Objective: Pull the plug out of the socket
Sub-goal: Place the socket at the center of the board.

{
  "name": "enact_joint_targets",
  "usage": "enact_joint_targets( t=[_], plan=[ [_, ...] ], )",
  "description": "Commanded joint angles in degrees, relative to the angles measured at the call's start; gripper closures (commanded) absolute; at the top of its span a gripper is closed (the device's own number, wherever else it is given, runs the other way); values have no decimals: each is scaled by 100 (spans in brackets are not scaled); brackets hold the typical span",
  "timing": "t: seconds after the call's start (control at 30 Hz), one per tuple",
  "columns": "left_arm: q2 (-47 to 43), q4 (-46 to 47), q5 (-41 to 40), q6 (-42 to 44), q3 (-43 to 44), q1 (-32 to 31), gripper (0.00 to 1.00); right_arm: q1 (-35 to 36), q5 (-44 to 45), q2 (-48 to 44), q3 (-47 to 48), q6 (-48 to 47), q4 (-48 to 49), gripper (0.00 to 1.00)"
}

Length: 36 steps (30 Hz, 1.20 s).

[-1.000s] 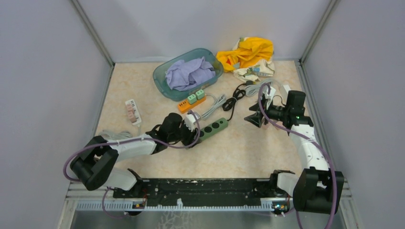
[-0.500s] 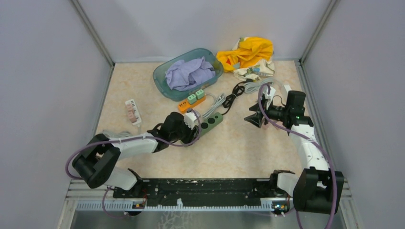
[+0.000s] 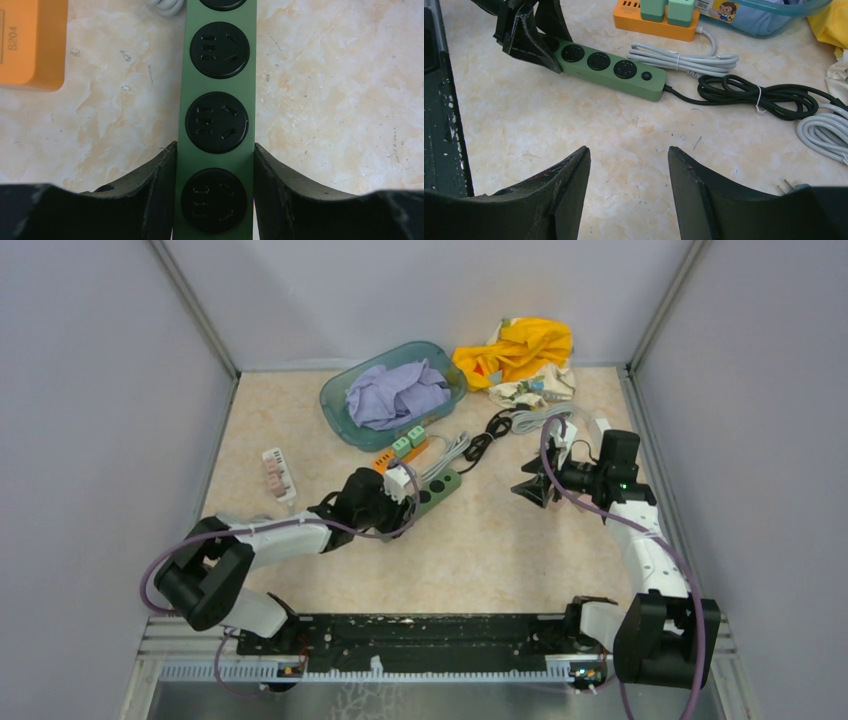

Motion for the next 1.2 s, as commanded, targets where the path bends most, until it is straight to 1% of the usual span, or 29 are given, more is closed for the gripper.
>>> enact_joint_targets(
  t=[0.0,0.47,0.63,0.73,0.87,1.0,1.1,1.17],
  plan=[
    [43,-94,-460,-58,186,200,43,31,-83,-192,316,-133,77,41],
    [-49,-212,-348,-173,150,348,34,37,-78,-193,316,-134,78,41],
    [-126,-202,-330,-263,119,411,25,40,-81,-192,316,-138,70,41],
    [-246,-198,-314,-316,93,446,22,36,-79,-192,321,-148,69,41],
    [-570,-49,-337,-370,-44,489,15,35,-82,-192,325,-145,59,41],
    [-1090,208,-443,-528,-336,584,8,38,-81,-202,325,-146,54,41],
    [-1473,362,-461,-662,-521,692,0,36,-80,-197,326,-157,51,41],
    [-1737,420,-416,-781,-610,817,0,40,-79,-192,325,-155,61,41]
  ],
)
